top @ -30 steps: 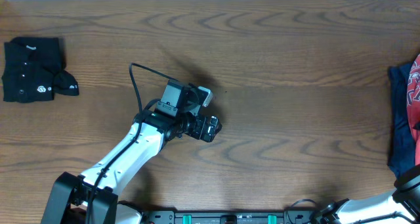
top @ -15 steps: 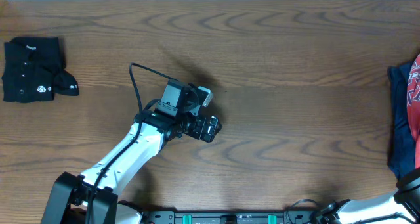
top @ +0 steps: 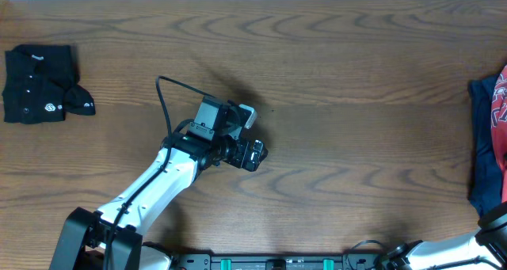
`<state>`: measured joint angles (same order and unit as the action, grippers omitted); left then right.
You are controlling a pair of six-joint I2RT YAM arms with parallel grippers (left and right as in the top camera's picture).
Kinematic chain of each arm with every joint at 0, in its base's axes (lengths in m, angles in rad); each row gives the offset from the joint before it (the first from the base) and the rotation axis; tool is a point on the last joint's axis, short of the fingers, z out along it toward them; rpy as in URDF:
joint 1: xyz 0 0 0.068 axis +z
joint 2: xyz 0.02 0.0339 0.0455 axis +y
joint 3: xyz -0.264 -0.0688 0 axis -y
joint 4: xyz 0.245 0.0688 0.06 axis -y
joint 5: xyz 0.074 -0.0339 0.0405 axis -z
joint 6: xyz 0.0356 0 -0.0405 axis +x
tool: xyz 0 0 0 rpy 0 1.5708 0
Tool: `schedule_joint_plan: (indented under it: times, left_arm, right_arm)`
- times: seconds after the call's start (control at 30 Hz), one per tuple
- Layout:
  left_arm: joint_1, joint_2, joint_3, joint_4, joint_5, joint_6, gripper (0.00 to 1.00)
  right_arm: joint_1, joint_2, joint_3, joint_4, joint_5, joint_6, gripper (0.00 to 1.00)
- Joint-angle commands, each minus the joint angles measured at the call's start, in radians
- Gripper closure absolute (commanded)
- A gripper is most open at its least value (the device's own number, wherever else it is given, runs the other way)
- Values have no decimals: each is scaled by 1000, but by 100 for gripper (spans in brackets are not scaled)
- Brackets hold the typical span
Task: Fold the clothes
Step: 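Lift the red shirt with the right gripper and drag it toward center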
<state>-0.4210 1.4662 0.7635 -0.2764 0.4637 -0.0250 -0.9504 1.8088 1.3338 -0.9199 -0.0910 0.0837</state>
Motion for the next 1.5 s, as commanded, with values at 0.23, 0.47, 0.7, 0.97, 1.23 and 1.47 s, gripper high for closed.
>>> schedule_joint_plan:
  times: [0.23, 0.47, 0.7, 0.97, 1.23, 1.47]
  left_arm:
    - [-2, 4, 18, 2, -8, 16, 2]
    - [-2, 4, 18, 2, -8, 16, 2]
    - [-2, 4, 18, 2, -8, 16, 2]
    - [-2, 4, 18, 2, -8, 12, 2]
    - [-2, 4, 18, 2, -8, 12, 2]
    - [-2, 4, 18, 2, -8, 12, 2]
  right_arm:
    - [124, -59, 109, -65, -44, 19, 98]
    - [334, -123, 260, -180, -13, 12, 99]
    - [594, -160, 357, -285, 1, 4, 99]
    - [860, -161, 365, -310, 118, 5, 99]
    - [909, -161, 365, -317, 119, -11, 99]
    - [925, -175, 410, -323, 141, -44, 99]
